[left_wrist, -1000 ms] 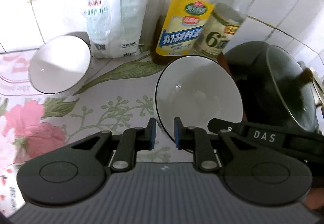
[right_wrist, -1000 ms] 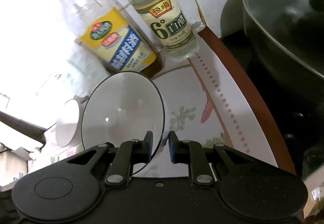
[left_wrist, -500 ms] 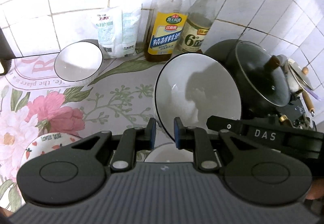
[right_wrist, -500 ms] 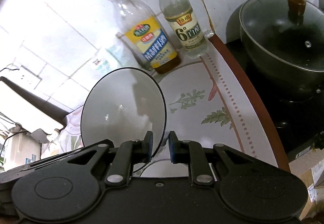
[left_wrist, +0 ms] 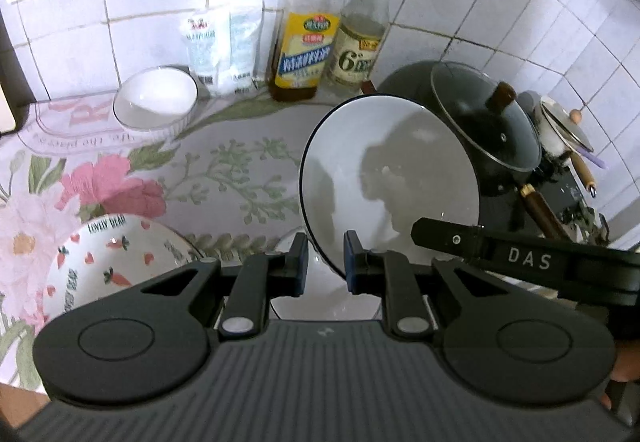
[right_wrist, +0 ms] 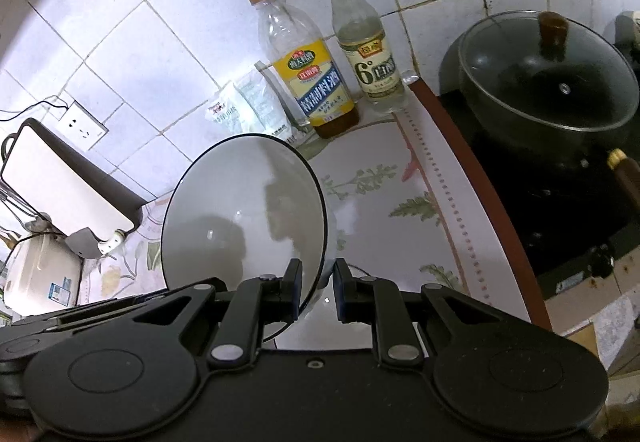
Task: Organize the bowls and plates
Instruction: 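Lift the second bowl and carry it over the first bowl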
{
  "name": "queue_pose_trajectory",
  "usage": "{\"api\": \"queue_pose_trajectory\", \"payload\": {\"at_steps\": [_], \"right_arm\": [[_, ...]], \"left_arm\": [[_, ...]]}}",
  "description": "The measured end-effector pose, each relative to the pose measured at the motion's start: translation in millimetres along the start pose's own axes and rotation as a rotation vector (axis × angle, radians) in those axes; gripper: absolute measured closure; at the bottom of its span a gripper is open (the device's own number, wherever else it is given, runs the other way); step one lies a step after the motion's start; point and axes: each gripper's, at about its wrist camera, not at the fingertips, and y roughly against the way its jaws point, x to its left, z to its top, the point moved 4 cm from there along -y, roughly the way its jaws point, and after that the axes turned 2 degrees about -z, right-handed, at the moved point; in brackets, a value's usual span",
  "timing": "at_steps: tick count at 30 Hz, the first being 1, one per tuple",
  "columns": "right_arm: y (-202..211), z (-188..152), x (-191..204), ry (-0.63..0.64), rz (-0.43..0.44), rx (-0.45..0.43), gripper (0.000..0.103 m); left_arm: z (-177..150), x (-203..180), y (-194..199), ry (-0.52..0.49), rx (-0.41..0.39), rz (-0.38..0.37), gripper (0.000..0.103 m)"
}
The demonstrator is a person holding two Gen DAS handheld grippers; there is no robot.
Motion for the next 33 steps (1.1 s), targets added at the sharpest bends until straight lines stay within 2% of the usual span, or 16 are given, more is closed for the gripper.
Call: {"api": "queue_pose_trajectory", "payload": {"at_steps": [7, 16, 33], "right_arm": [[5, -25, -9, -0.008, -0.020, 0.007, 0.083], [-4, -46, -20, -0.022, -0.037, 0.035, 0.083], [-36, -56, -18, 0.033, -0.101, 0.028, 0.082]], "left_arm": [[-23, -6, -3, -0.014, 0.036, -0.011, 0.086], [-44, -6, -18, -0.028, 0.081, 0.010, 0.087], [-57, 14, -63, 0.044, 0.144, 0.030, 0.087]]}}
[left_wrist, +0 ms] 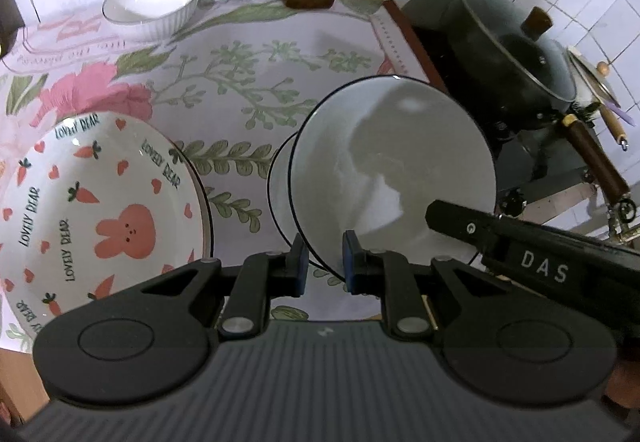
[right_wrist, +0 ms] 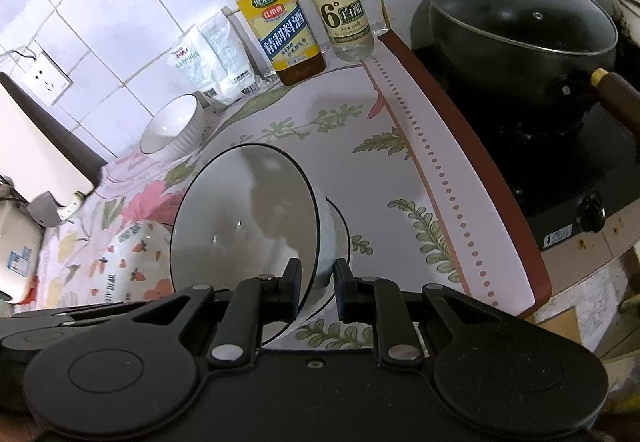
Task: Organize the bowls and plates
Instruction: 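Lower the second bowl into the first bowl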
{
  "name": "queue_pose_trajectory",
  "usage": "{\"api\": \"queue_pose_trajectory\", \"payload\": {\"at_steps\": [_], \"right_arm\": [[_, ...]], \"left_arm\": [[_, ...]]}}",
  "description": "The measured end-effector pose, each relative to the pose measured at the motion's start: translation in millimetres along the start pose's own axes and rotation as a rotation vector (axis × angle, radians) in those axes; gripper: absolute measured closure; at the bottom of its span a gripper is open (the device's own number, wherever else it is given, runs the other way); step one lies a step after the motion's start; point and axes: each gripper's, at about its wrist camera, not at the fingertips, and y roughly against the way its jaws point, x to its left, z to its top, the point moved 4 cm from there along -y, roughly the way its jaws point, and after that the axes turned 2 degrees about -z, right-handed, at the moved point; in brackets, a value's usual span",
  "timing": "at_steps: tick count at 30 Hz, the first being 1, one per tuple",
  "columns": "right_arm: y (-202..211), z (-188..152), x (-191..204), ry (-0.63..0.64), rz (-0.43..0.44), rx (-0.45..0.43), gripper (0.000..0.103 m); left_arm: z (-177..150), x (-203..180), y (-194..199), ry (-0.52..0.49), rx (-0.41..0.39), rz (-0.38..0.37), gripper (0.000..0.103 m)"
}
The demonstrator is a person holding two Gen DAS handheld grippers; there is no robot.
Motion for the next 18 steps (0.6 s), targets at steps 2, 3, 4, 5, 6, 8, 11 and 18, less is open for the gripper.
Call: {"api": "queue_pose_trajectory", "payload": {"at_steps": [2, 3, 4, 5, 6, 8, 11, 18], "right_arm": [[-5, 0, 2, 0.020, -0.013, -0.010, 0.082], [-7, 0, 3, 0.031, -0.020, -0.014, 0.082], [-9, 0, 4, 0.044, -0.024, -0.020, 0.082], [-10, -1, 5, 0.059, -0.026, -0.026, 0.082], [-12, -2, 6, 0.072, -0.031, -0.031, 0.082], [-14, -2, 7, 0.089, -0.038, -0.033, 0.082], [-17, -2, 7, 0.106, -0.051, -0.039, 0.082], [-17, -6, 8, 0.135, -0.063, -0.033, 0.082]], "left_arm": [[0, 3, -6, 0.024, 0.008, -0.007, 0.087], [1, 5, -9, 0.033, 0.009, -0.006, 0.087], [2, 6, -9, 0.037, 0.006, -0.004, 0.087], [3, 7, -10, 0.034, -0.001, -0.001, 0.087], [3, 7, -10, 0.030, -0.004, 0.003, 0.087], [4, 7, -13, 0.031, 0.000, 0.001, 0.087], [5, 7, -14, 0.033, 0.005, 0.000, 0.087], [4, 7, -11, 0.030, 0.017, 0.005, 0.087]]}}
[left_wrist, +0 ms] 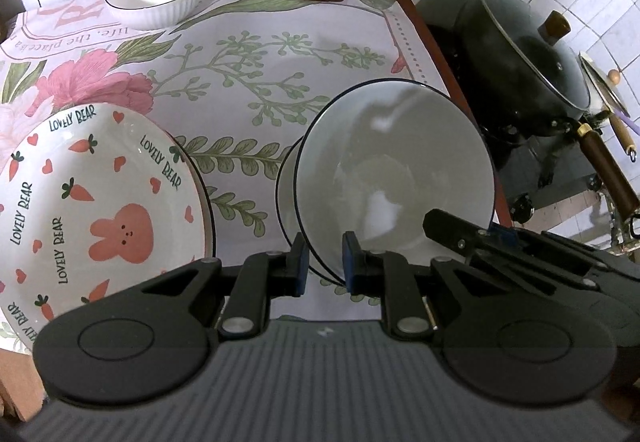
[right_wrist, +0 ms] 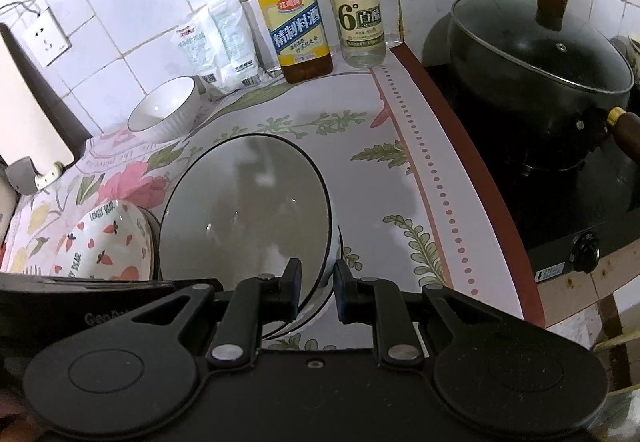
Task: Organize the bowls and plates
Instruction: 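Lower the second bowl into the first bowl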
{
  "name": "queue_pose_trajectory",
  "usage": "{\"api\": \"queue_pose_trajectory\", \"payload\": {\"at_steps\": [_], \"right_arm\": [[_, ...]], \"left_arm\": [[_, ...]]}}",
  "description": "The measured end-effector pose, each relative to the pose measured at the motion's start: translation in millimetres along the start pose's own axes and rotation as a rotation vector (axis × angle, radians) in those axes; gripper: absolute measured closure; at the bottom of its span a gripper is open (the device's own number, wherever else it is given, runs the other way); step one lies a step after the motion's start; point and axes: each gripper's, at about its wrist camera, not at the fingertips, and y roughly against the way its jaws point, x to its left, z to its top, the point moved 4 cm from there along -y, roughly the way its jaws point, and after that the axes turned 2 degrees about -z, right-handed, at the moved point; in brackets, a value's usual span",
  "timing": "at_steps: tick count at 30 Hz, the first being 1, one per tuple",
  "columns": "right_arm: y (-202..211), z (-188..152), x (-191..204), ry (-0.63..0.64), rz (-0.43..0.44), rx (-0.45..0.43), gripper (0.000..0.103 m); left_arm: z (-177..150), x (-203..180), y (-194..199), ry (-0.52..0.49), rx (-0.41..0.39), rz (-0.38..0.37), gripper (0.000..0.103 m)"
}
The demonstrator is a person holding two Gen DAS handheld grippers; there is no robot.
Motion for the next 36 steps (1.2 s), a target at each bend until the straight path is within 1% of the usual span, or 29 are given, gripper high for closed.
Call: {"api": "queue_pose_trajectory", "payload": {"at_steps": [5, 11, 17, 21, 28, 31, 36], "right_arm": [[-2, -1, 3, 0.025, -0.004, -0.002, 0.082], [-7, -3, 3, 0.044, -0.020, -0.003, 0.082], [-8, -5, 7, 0.079, -0.047, -0.020, 0.082], [-11, -5, 7, 0.109, -0.071, -0.023, 0.080], [-12, -4, 5, 0.103, -0.070, -0.031, 0.079], [-11, -6, 6, 0.111, -0.067, -0.038, 0.079], [-1, -5, 4, 0.086, -0.034, -0.057, 0.078]], "left_arm": [[0, 1, 0, 0.004, 0.009, 0.016, 0.087], [1, 3, 0, 0.024, 0.021, 0.013, 0.087], [2, 4, -1, 0.038, 0.029, 0.014, 0.087], [3, 5, -1, 0.053, 0.039, 0.014, 0.087], [5, 6, -2, 0.047, 0.034, 0.023, 0.086], [4, 10, -2, 0.059, 0.037, -0.001, 0.086], [1, 13, 6, 0.054, 0.024, -0.024, 0.086]]}}
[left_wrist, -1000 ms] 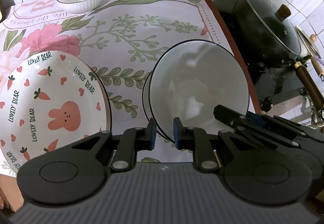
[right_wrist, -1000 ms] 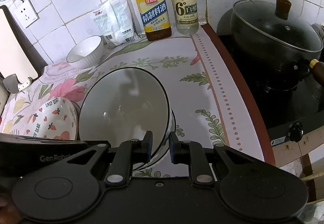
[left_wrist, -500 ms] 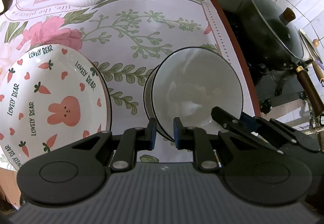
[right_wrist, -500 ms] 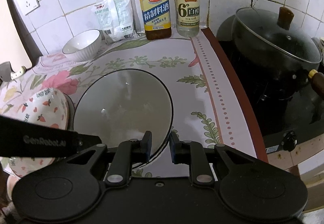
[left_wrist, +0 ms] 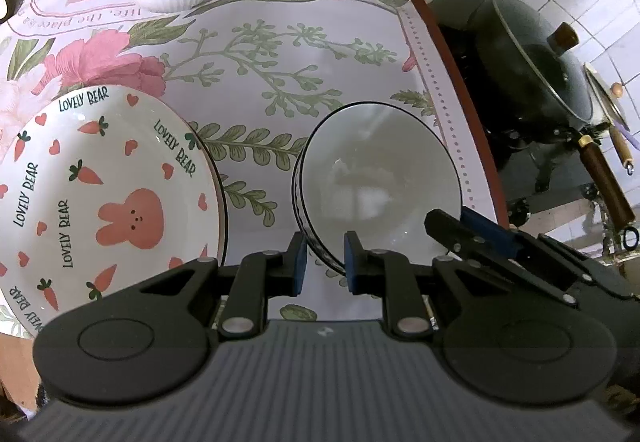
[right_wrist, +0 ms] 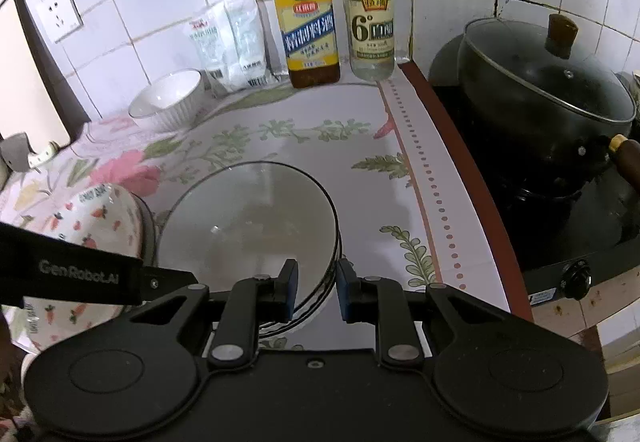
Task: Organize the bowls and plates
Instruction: 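Lower the second bowl into the first bowl, then open the right gripper and pull back from the nested bowls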
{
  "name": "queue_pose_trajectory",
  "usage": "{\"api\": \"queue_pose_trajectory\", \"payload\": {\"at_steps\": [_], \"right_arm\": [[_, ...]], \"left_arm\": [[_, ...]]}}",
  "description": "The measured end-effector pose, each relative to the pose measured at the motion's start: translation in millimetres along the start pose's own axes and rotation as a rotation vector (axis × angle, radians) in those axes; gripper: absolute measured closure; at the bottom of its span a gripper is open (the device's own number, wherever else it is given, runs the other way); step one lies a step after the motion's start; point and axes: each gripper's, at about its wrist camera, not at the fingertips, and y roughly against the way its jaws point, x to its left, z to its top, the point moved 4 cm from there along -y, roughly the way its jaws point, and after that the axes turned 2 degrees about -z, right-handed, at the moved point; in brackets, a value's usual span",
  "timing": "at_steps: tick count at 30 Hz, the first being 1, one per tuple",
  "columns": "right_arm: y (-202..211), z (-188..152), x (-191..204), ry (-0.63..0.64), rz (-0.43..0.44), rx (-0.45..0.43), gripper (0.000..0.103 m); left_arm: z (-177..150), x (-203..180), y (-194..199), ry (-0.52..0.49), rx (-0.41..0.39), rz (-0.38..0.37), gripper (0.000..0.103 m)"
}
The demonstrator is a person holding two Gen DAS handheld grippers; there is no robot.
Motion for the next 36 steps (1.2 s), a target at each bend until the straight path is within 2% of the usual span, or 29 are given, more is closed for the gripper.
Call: {"api": "queue_pose_trajectory", "payload": {"at_steps": [11, 14, 20, 27, 31, 36], "right_arm": [[49, 10, 10, -0.006, 0.083, -0.040, 0.076], [55, 10, 18, 0.030, 0.078, -0.025, 0.073], [65, 13, 26, 0.021, 0.110, -0.033, 0.067], [76, 25, 48, 0.072, 0.149, -0.018, 0.057], [78, 35, 63, 0.100, 0.187, -0.035, 0.045], [56, 43, 81, 0.066, 0.233, -0.045, 0.045]], "left_arm": [[-5, 6, 41, -0.053, -0.051, -0.070, 0.086], [-2, 10, 55, -0.052, -0.072, -0.088, 0.086], [5, 16, 88, -0.083, -0.135, -0.105, 0.085], [25, 37, 103, -0.104, -0.173, -0.056, 0.083], [39, 52, 104, -0.120, -0.233, -0.014, 0.083], [58, 76, 94, -0.119, -0.262, 0.009, 0.081]]}}
